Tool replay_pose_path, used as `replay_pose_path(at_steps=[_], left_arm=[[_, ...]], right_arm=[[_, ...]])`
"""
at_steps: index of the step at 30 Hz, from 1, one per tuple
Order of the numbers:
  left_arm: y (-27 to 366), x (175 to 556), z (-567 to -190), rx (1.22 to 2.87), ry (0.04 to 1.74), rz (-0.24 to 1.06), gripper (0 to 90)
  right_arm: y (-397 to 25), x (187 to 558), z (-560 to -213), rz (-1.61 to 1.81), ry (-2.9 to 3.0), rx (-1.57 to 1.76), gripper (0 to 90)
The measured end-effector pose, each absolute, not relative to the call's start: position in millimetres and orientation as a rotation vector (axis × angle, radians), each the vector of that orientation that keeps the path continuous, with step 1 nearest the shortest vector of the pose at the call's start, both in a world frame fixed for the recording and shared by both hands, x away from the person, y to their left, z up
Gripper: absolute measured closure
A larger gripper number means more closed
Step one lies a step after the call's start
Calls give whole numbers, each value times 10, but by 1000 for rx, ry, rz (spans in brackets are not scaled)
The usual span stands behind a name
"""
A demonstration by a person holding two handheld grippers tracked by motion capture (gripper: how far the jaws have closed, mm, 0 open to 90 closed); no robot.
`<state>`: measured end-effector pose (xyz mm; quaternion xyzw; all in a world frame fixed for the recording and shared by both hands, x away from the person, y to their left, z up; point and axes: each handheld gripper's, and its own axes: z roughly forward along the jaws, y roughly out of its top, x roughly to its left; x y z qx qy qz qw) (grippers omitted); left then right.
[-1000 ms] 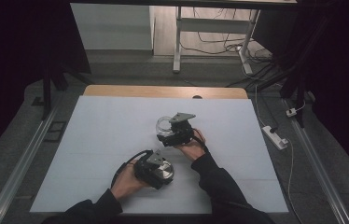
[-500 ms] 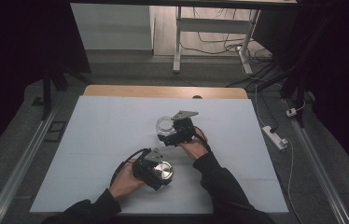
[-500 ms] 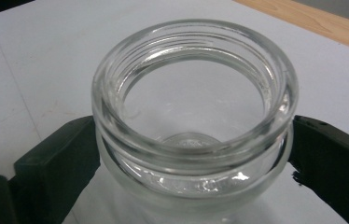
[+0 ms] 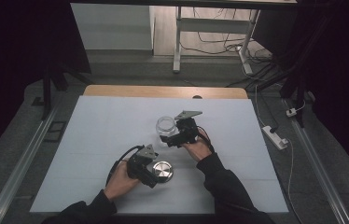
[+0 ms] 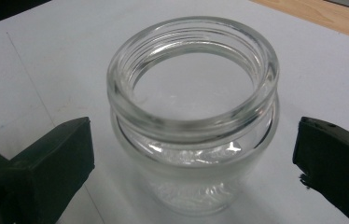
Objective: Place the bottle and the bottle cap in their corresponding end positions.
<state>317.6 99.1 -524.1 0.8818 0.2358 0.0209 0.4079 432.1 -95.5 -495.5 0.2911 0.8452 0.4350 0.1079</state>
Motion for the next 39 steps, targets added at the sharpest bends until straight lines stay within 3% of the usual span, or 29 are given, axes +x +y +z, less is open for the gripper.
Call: replay_pose_path(at_steps=[39], left_arm=[[1531, 2917, -5024, 2153, 688, 112, 0]], right_arm=[[-1072, 3767, -4827, 1249, 2462, 736, 0]])
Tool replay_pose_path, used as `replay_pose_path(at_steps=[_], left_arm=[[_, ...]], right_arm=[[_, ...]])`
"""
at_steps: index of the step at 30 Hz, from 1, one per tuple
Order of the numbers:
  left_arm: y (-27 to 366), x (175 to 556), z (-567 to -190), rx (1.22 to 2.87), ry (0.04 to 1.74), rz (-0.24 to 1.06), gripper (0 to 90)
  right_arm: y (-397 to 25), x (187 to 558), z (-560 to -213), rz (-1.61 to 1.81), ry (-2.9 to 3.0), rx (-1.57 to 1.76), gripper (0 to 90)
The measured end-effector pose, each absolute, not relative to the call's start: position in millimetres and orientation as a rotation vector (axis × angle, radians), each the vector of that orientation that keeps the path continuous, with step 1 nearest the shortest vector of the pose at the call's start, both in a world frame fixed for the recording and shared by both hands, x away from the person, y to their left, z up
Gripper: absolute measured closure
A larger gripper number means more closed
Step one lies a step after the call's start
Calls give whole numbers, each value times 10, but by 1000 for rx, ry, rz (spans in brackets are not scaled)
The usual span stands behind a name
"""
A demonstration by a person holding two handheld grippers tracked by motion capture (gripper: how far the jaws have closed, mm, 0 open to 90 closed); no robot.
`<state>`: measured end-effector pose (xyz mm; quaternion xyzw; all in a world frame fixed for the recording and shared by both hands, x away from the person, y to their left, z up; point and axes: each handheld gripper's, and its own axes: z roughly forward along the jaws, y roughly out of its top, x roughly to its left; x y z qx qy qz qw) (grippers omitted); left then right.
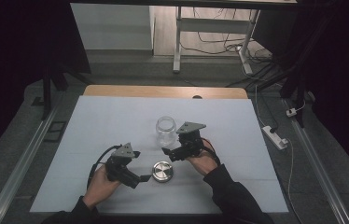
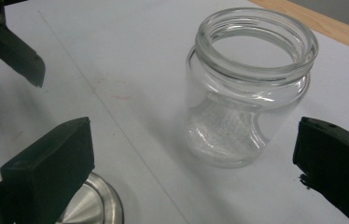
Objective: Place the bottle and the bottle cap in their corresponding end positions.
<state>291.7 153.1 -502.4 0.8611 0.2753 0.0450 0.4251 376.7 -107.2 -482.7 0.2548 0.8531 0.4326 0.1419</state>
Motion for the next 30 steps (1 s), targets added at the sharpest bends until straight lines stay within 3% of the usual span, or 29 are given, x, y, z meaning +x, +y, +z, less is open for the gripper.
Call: replay_pose_path(at_steps=[30], left_arm=[[1949, 2682, -4995, 2084, 793, 123, 0]], right_arm=[[-1391, 3397, -4792, 1264, 2498, 791, 0]])
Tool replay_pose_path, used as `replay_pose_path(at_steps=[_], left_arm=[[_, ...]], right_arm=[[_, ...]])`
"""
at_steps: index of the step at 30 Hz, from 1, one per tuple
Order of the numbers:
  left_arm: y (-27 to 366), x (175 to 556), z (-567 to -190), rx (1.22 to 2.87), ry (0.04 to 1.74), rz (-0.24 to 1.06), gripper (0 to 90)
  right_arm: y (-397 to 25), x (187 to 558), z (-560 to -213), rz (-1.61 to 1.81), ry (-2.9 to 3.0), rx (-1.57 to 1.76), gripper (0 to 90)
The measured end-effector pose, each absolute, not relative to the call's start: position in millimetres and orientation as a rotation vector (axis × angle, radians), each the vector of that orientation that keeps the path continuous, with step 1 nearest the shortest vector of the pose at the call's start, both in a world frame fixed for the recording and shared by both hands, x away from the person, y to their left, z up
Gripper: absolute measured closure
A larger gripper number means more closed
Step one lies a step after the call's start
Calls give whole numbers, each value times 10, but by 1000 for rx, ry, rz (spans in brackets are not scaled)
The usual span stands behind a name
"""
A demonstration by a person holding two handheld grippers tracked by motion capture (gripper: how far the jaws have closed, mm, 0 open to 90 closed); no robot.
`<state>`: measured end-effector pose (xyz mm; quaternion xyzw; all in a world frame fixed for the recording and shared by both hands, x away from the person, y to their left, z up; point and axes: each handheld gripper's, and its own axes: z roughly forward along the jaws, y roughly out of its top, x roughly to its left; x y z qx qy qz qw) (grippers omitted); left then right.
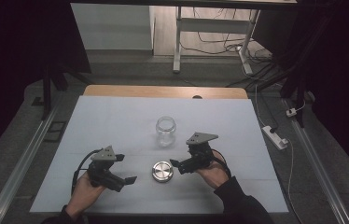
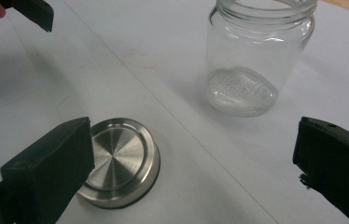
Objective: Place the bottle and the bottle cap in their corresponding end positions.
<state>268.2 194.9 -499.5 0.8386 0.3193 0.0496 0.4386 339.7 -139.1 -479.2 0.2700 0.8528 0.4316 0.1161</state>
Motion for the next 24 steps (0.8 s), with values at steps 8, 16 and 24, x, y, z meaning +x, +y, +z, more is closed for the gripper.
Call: replay_pose_path(at_steps=[8, 16, 24], left_arm=[[2069, 2586, -4990, 2067, 828, 147, 0], [2185, 2503, -5010, 2058, 873, 156, 0], [2312, 2426, -5057, 2052, 928, 171, 0]], right_arm=[[-1569, 3279, -4766, 1280, 2479, 792, 0], [-1816, 3161, -4775, 1279, 2453, 840, 0], [-2046, 3045, -4783, 1259, 2398, 892, 0]])
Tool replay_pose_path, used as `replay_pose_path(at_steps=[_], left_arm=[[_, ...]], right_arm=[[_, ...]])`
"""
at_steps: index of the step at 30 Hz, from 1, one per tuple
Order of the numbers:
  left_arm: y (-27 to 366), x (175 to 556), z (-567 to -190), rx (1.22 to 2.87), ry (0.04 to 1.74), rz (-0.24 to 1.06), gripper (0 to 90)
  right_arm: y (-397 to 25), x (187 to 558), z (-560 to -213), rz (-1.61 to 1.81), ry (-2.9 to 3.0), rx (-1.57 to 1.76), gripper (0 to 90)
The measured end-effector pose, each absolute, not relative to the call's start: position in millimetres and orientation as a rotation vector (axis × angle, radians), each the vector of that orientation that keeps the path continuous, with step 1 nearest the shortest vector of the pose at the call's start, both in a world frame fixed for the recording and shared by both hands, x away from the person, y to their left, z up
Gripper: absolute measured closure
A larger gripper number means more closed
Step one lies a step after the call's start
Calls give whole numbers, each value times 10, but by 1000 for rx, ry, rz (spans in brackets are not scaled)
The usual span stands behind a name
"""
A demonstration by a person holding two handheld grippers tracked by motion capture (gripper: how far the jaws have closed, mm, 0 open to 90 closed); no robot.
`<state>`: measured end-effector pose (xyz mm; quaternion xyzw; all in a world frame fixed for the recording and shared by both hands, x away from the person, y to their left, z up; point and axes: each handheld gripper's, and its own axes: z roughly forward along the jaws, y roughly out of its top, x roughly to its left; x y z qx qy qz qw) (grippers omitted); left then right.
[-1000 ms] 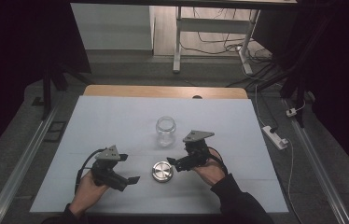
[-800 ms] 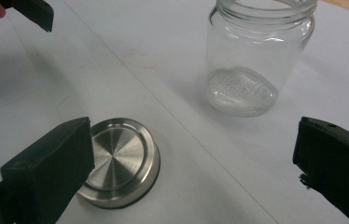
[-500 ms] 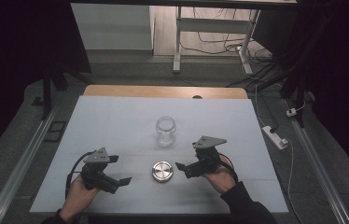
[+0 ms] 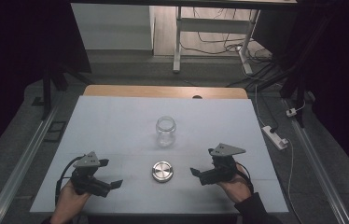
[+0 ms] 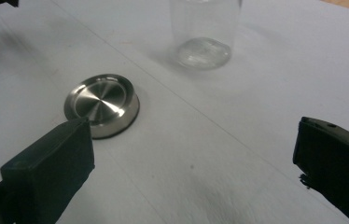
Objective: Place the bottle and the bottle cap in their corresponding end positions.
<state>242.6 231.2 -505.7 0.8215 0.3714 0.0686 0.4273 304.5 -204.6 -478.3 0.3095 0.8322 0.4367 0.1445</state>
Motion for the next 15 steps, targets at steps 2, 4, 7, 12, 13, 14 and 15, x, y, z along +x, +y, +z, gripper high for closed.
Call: replay_pose_path(at_steps=[2, 4, 7, 12, 13, 14, 15], left_arm=[[2345, 2402, -5068, 2044, 944, 169, 0], [2378, 2379, -5075, 2040, 958, 172, 0], [2425, 2338, -5084, 2033, 976, 176, 0], [2507, 2260, -5103, 2026, 1006, 193, 0], [2527, 2244, -5106, 2024, 1011, 196, 0], [2547, 2226, -5110, 2020, 1018, 198, 0], [2568, 2210, -5114, 2016, 1024, 197, 0]], right_arm=[[-2101, 3018, -4789, 1245, 2384, 903, 0], [-2159, 2989, -4792, 1234, 2369, 919, 0], [-2253, 2948, -4798, 1223, 2355, 948, 0], [-2414, 2877, -4818, 1194, 2330, 981, 0], [-2446, 2863, -4820, 1193, 2323, 990, 0], [-2478, 2848, -4821, 1189, 2317, 1001, 0], [-2508, 2833, -4823, 1186, 2311, 1011, 0]])
